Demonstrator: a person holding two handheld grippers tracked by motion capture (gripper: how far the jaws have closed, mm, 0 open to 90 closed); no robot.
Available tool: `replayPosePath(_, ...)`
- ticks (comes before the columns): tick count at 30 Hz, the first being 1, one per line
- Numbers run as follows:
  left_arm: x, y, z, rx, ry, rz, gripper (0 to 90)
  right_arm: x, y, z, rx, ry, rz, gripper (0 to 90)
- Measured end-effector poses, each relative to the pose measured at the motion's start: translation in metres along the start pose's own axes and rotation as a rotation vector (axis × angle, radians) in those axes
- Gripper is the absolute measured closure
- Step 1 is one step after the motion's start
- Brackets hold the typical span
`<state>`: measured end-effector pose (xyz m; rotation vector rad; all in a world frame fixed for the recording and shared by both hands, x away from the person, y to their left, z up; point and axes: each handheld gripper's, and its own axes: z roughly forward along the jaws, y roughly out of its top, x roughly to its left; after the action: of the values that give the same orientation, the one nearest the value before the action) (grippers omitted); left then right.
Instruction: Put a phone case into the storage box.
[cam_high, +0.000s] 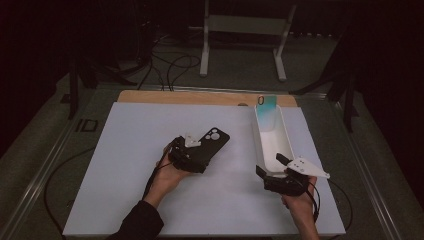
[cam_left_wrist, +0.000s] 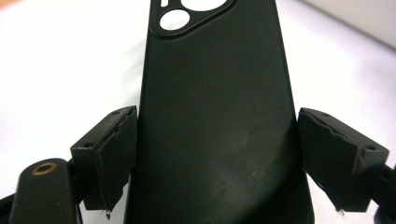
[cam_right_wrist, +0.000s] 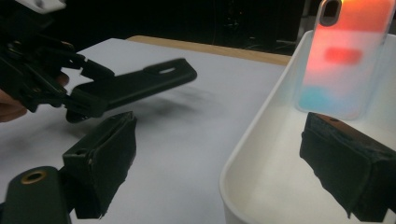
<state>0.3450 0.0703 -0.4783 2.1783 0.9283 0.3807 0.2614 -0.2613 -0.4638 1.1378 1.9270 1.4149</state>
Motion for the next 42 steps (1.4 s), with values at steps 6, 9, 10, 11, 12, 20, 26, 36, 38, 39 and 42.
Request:
replayPosePath(6,-0.005,0.002,-0.022,-0.064,-0.007,0.034,15.9,0.001,0.004,0.001,0.001,0.006,0.002,10.6)
replayPosePath(9,-0.008,0.002,-0.031,-0.089,-0.012,0.049,15.8,0.001,0.008,0.002,0.003,0.031,0.011,10.3)
replayPosePath(10,-0.009,0.002,-0.034,-0.097,-0.014,0.053,15.9,0.001,0.009,0.003,0.006,0.037,0.011,10.0)
replayPosePath(11,-0.009,0.002,-0.036,-0.105,-0.017,0.056,15.9,0.002,0.011,0.004,0.013,0.040,0.008,9.7)
replayPosePath(12,-0.010,0.002,-0.038,-0.112,-0.016,0.061,15.8,0.002,0.013,0.005,0.019,0.044,0.005,9.7)
replayPosePath(20,-0.019,0.003,-0.043,-0.140,-0.031,0.090,15.8,0.008,0.025,0.017,0.054,0.098,0.003,9.5)
replayPosePath(26,-0.031,0.006,-0.046,-0.165,-0.036,0.122,15.7,0.014,0.037,0.027,0.063,0.148,0.033,9.5)
replayPosePath(36,-0.049,0.011,-0.050,-0.224,-0.080,0.159,15.4,0.027,0.060,0.044,0.089,0.221,0.057,11.9)
replayPosePath(38,-0.051,0.012,-0.051,-0.235,-0.082,0.162,15.3,0.028,0.062,0.048,0.103,0.233,0.077,14.0)
replayPosePath(39,-0.052,0.012,-0.052,-0.239,-0.087,0.160,15.3,0.028,0.063,0.050,0.112,0.246,0.088,14.9)
replayPosePath(42,-0.054,0.013,-0.054,-0.253,-0.103,0.162,15.3,0.031,0.064,0.054,0.135,0.258,0.104,20.3)
